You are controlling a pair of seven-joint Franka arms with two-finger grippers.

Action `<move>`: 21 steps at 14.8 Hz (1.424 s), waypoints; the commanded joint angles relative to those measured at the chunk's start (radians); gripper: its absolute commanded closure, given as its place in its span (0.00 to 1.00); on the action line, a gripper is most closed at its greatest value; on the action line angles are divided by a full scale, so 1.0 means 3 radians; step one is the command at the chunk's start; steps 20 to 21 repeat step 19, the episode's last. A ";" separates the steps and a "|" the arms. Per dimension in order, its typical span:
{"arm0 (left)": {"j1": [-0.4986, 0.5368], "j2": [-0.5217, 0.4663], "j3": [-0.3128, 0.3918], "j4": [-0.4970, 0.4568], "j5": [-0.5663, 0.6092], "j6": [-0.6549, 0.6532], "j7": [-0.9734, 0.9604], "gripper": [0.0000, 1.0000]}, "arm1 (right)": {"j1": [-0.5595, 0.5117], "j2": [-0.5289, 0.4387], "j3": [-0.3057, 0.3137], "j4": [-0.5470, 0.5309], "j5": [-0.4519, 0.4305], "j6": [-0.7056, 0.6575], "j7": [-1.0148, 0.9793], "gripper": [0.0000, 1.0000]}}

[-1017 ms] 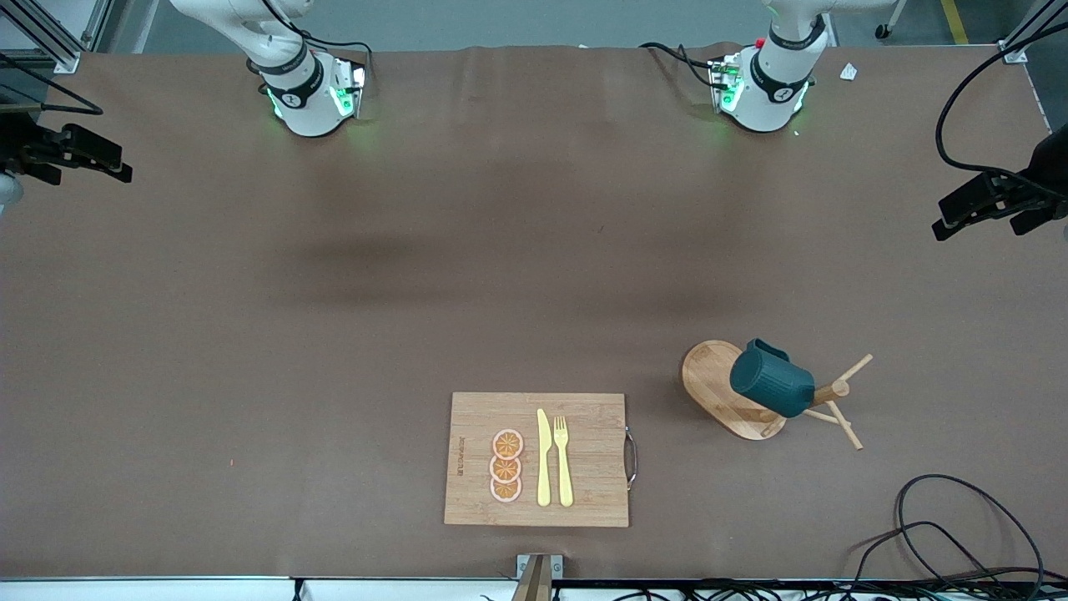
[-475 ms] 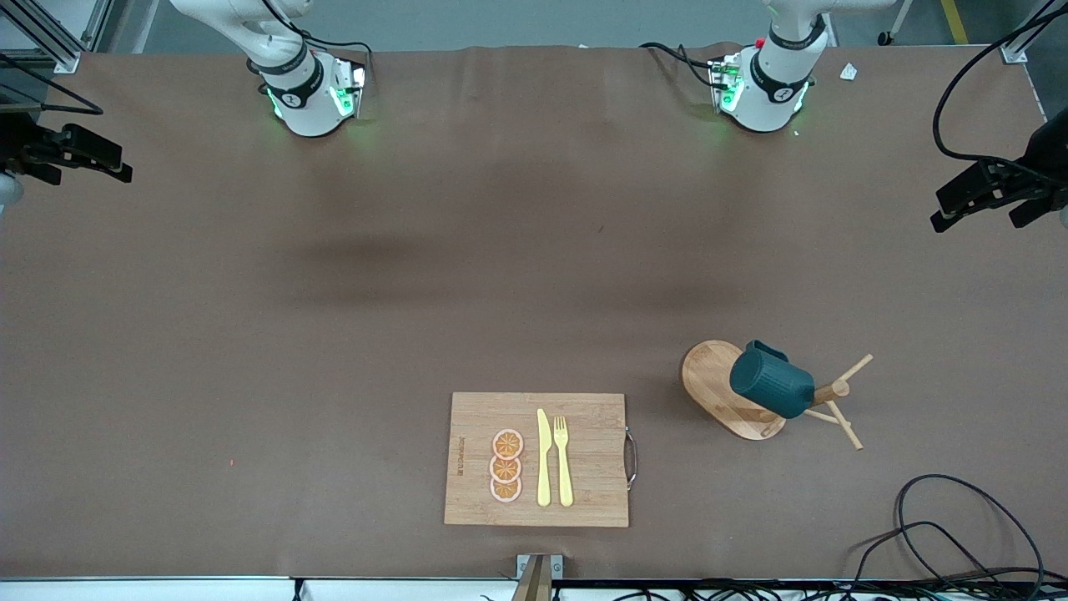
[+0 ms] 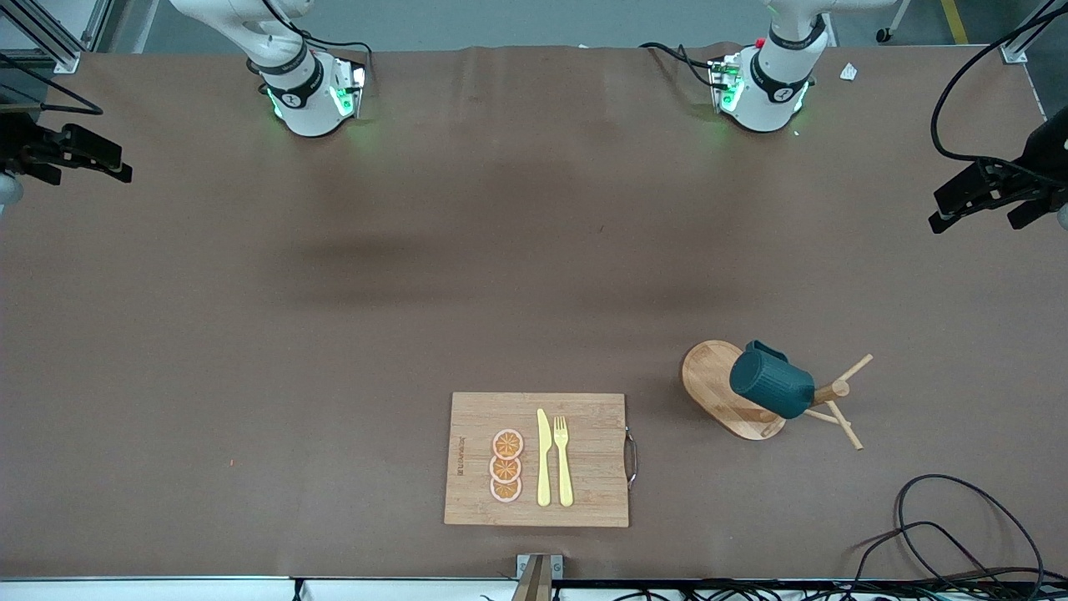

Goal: Pass cup and hang on rack

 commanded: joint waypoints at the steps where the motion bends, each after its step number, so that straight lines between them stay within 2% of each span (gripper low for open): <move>1: -0.0019 -0.0055 0.0002 -0.0034 0.0059 0.0029 0.0077 0.00 | -0.0045 -0.0037 0.0020 -0.0041 -0.0002 -0.0003 -0.0054 0.00; 11: -0.0013 -0.0066 -0.0003 -0.0029 0.0069 -0.0002 0.0098 0.00 | -0.0070 -0.0220 -0.0077 -0.0010 -0.0007 0.0089 -0.0059 0.00; 21: -0.0013 -0.0071 -0.0003 -0.0029 0.0059 -0.0002 0.0103 0.00 | -0.0081 -0.0251 -0.0077 -0.0015 0.0019 0.0063 -0.0054 0.00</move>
